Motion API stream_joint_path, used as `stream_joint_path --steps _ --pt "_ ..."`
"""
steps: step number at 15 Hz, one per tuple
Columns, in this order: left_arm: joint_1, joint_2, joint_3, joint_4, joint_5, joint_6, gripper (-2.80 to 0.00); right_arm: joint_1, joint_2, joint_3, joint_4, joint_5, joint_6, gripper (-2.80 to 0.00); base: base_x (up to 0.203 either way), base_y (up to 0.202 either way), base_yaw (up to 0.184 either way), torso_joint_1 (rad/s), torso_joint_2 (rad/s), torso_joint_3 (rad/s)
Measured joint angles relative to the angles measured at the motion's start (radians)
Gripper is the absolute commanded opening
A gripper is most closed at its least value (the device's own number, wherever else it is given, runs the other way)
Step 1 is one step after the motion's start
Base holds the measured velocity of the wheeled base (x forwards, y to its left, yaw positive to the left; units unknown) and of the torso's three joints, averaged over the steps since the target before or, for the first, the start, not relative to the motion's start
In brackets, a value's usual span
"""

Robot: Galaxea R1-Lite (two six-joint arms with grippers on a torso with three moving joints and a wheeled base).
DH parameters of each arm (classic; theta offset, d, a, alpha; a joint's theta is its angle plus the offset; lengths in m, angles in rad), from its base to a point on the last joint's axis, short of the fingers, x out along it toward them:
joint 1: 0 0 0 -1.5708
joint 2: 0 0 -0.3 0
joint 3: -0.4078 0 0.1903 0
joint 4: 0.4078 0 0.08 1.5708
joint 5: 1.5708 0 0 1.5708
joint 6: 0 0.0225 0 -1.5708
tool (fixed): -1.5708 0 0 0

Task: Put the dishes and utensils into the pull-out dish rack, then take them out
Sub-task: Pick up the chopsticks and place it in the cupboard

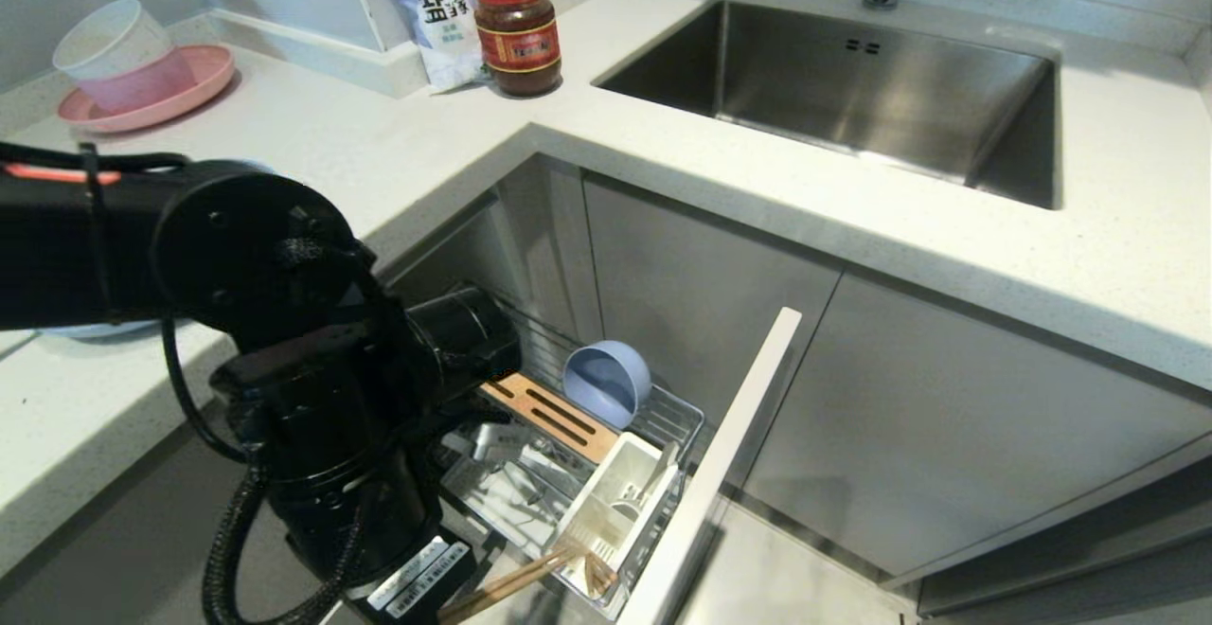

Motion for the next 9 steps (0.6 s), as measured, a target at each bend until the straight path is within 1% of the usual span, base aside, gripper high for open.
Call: stream_joint_path --steps 2,5,9 --pt "0.001 0.033 -0.001 -0.025 0.017 0.004 -2.80 0.000 0.000 0.000 0.000 0.000 0.000 -2.80 0.000 0.000 0.000 0.000 0.00 0.000" --pt "0.009 0.077 -0.009 -0.073 0.024 0.004 -2.80 0.000 0.000 0.000 0.000 0.000 0.000 -2.80 0.000 0.000 0.000 0.000 0.00 0.000" --pt "0.009 0.142 -0.048 -0.089 0.025 0.005 -2.80 0.000 0.000 0.000 0.000 0.000 0.000 -2.80 0.000 0.000 0.000 0.000 0.00 0.000"
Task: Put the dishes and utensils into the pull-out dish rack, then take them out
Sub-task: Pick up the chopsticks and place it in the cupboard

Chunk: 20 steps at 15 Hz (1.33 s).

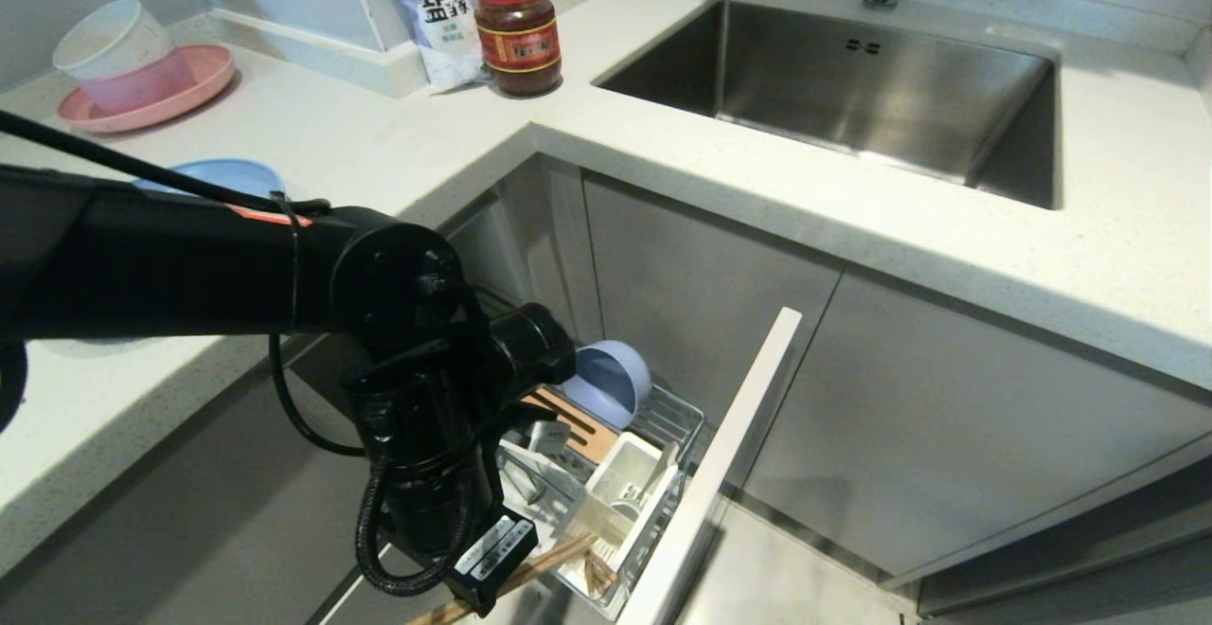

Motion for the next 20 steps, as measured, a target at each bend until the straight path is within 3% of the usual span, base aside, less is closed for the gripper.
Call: stream_joint_path --steps 20 --pt "0.008 0.253 -0.136 -0.053 -0.010 -0.006 -2.80 0.000 0.000 0.000 0.000 0.000 0.000 -2.80 0.000 0.000 0.000 0.000 0.00 0.000"
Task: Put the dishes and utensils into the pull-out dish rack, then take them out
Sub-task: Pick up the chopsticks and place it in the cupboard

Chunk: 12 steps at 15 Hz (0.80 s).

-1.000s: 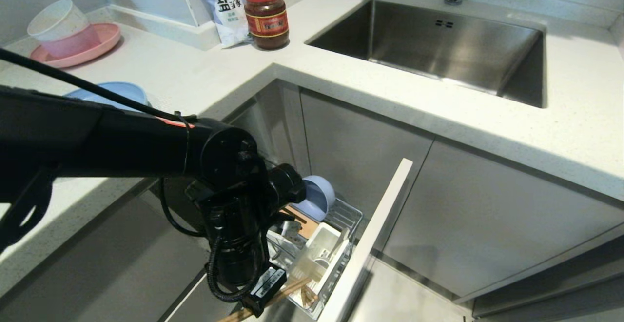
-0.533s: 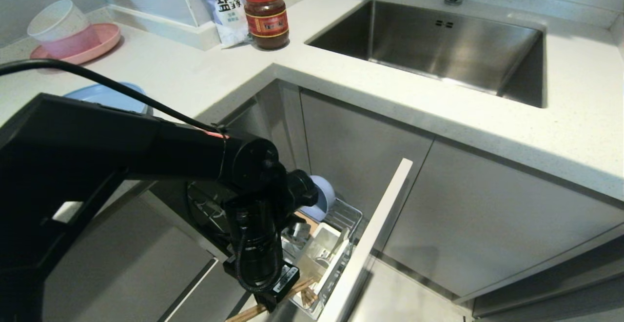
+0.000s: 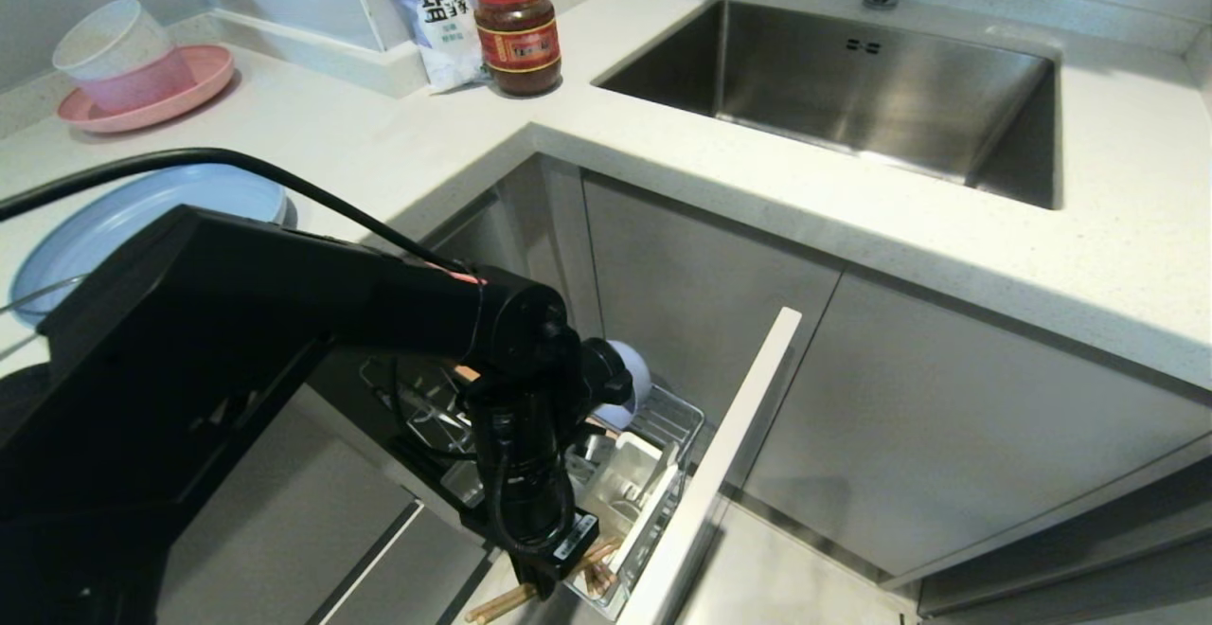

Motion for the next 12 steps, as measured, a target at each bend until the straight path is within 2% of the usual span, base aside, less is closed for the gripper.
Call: stream_joint_path --steps 12 --pt "0.015 0.075 -0.062 -0.016 0.000 -0.004 -2.80 0.000 0.000 0.000 0.000 0.000 0.000 -2.80 0.000 0.000 0.000 0.000 0.00 0.000"
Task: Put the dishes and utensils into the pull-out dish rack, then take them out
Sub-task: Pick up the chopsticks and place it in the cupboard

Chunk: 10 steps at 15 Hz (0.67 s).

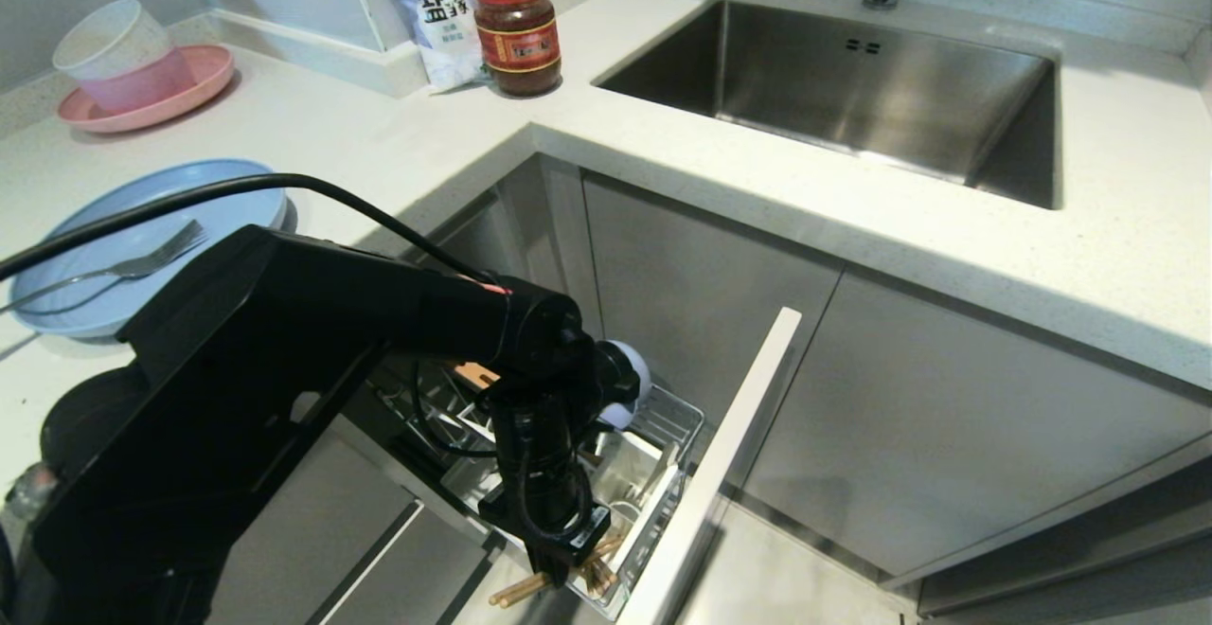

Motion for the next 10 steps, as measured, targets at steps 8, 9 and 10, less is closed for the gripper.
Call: stream_joint_path --steps 8,9,10 --pt "0.002 0.004 -0.007 0.003 0.001 0.001 0.00 0.000 0.000 0.000 0.000 0.000 0.000 -2.80 0.000 0.000 0.000 0.000 0.00 0.000" --pt "0.002 0.004 -0.010 0.003 0.002 0.000 0.00 0.000 0.000 0.000 0.000 0.000 0.000 -2.80 0.000 0.000 0.000 0.000 0.00 0.000" --pt "0.002 0.003 -0.011 0.004 0.002 0.000 0.00 0.000 0.000 0.000 0.000 0.000 0.000 -2.80 0.000 0.000 0.000 0.000 0.00 0.000"
